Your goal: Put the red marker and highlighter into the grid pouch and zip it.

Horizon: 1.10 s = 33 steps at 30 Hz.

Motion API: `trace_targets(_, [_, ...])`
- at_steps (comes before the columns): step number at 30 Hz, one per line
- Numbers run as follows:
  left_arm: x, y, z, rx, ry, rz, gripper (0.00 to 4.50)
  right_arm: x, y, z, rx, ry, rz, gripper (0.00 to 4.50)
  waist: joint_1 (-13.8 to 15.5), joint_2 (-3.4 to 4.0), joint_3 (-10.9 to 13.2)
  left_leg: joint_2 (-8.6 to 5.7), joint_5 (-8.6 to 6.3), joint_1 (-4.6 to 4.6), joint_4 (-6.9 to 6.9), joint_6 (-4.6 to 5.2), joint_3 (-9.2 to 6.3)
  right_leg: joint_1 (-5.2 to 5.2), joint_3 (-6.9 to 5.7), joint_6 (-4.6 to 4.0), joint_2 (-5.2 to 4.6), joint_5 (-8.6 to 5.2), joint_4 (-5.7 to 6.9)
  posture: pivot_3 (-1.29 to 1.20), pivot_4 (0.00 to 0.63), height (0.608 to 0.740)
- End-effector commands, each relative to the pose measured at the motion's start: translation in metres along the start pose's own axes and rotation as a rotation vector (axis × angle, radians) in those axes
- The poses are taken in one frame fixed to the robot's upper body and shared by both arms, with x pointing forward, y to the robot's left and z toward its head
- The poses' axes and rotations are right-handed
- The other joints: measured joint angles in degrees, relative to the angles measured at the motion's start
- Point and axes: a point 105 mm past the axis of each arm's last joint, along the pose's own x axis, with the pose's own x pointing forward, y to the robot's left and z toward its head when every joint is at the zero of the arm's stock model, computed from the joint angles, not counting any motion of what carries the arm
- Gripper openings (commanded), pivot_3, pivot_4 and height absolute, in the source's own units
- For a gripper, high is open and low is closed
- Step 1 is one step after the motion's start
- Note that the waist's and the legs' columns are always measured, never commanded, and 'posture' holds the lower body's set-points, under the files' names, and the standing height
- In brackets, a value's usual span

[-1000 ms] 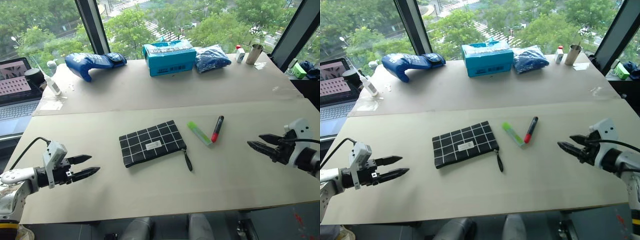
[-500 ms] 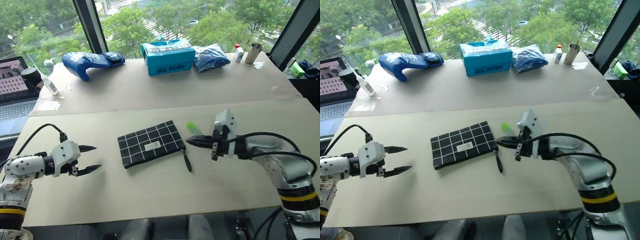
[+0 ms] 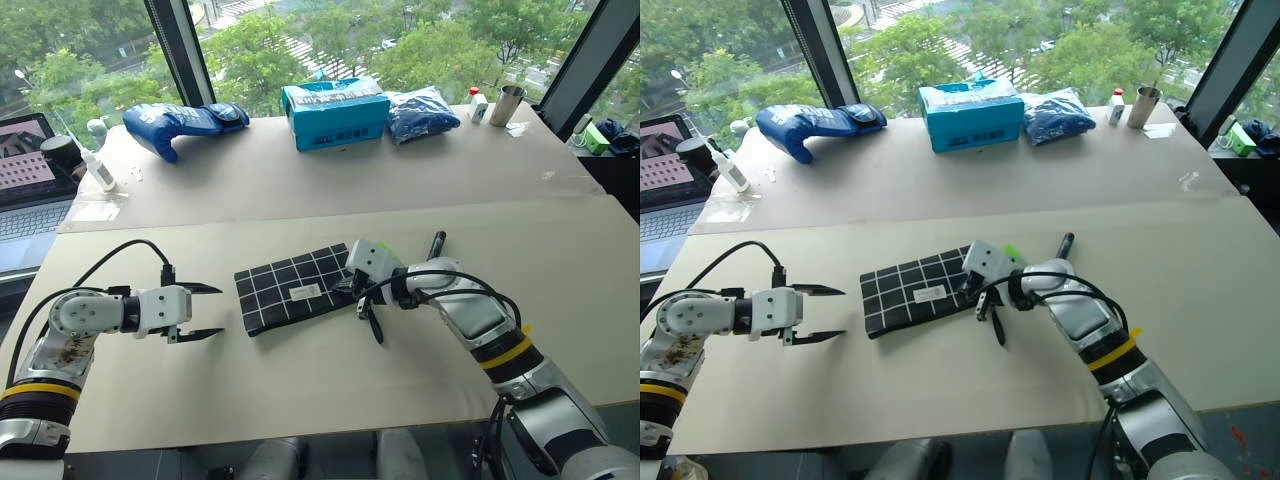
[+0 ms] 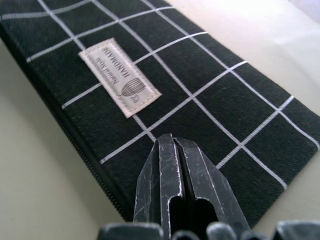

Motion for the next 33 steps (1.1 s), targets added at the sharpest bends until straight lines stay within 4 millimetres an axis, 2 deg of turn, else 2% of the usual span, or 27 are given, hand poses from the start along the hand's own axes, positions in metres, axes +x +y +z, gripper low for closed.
trace_targets(1, [0.021,-0.008,0.006,0.051,-0.046,-0.048,3.68,-0.002,0.001,-0.003,-0.076,0.028,0.007,0.03,0.00,-0.02,-0.05,0.00,0.00,0.00,0.00,0.00,0.03,0.00,-0.01,0.01,0.00,0.03,-0.01,0.00,0.150,0.740])
trace_targets(5, [0.040,-0.009,0.015,0.102,-0.108,-0.069,3.68,-0.003,-0.005,0.001,-0.070,0.010,-0.026,0.03,0.00,-0.04,-0.08,0.02,0.00,0.00,0.06,0.00,0.08,-0.01,-0.01,0.01,0.02,0.06,-0.01,0.00,0.150,0.740])
trace_targets(13, [0.059,-0.001,0.025,0.139,-0.189,-0.049,3.68,-0.004,-0.004,0.003,-0.052,-0.006,-0.038,0.03,0.08,-0.05,-0.10,0.22,-0.04,-0.02,0.28,0.02,0.19,0.01,0.00,-0.05,0.22,0.15,-0.03,0.00,0.150,0.740])
trace_targets(16, [0.059,0.001,0.025,0.133,-0.205,-0.053,2.95,-0.005,-0.003,0.003,-0.045,-0.009,-0.040,0.00,0.07,-0.05,-0.10,0.22,-0.04,-0.03,0.30,0.02,0.20,0.02,0.00,-0.05,0.22,0.17,-0.04,0.00,0.150,0.740])
trace_targets(22, [0.057,0.000,0.027,0.107,-0.235,-0.071,0.62,-0.009,-0.004,0.000,-0.033,-0.008,-0.047,0.00,-0.26,-0.05,-0.10,0.29,-0.04,-0.07,0.32,0.02,0.21,-0.03,0.00,-0.09,0.31,0.21,-0.03,0.00,0.150,0.740])
trace_targets(24, [0.057,0.000,0.029,0.092,-0.250,-0.066,0.05,-0.009,-0.004,-0.001,-0.033,-0.007,-0.049,0.00,-0.49,-0.05,-0.10,0.30,-0.04,-0.18,0.33,0.02,0.21,-0.15,0.00,-0.11,0.32,0.22,-0.02,0.00,0.150,0.740])
trace_targets(28, [0.057,0.001,0.028,0.054,-0.242,-0.057,0.05,-0.011,-0.011,0.002,-0.037,-0.034,-0.097,0.00,-0.83,-0.05,-0.10,0.30,-0.04,-0.21,0.34,0.01,0.21,-0.20,0.00,-0.11,0.32,0.23,-0.01,0.00,0.150,0.740])
trace_targets(30, [0.056,-0.001,0.026,0.004,-0.235,-0.068,0.05,-0.016,-0.037,0.015,0.035,-0.119,-0.234,0.00,-1.12,-0.05,-0.10,0.30,-0.04,-0.22,0.35,0.01,0.22,-0.20,0.00,-0.12,0.32,0.25,0.00,0.00,0.150,0.740])
trace_targets(31, [0.054,-0.001,0.026,-0.031,-0.238,-0.055,0.05,-0.025,-0.056,0.023,0.078,-0.169,-0.321,0.00,-1.26,-0.05,-0.10,0.31,-0.04,-0.22,0.34,0.01,0.22,-0.21,0.00,-0.13,0.33,0.27,0.00,0.00,0.150,0.740])
trace_targets(32, [0.054,0.000,0.026,-0.055,-0.240,-0.045,0.00,-0.032,-0.067,0.028,0.107,-0.202,-0.375,0.59,-1.34,-0.05,-0.09,0.32,-0.04,-0.21,0.34,0.01,0.23,-0.22,0.02,-0.14,0.34,0.28,0.01,0.00,0.150,0.740])
trace_targets(33, [0.053,0.001,0.026,-0.070,-0.240,-0.037,0.00,-0.036,-0.074,0.030,0.121,-0.219,-0.403,0.82,-1.44,-0.05,-0.09,0.33,-0.03,-0.22,0.35,0.01,0.24,-0.26,0.02,-0.15,0.35,0.31,0.01,0.00,0.150,0.740])
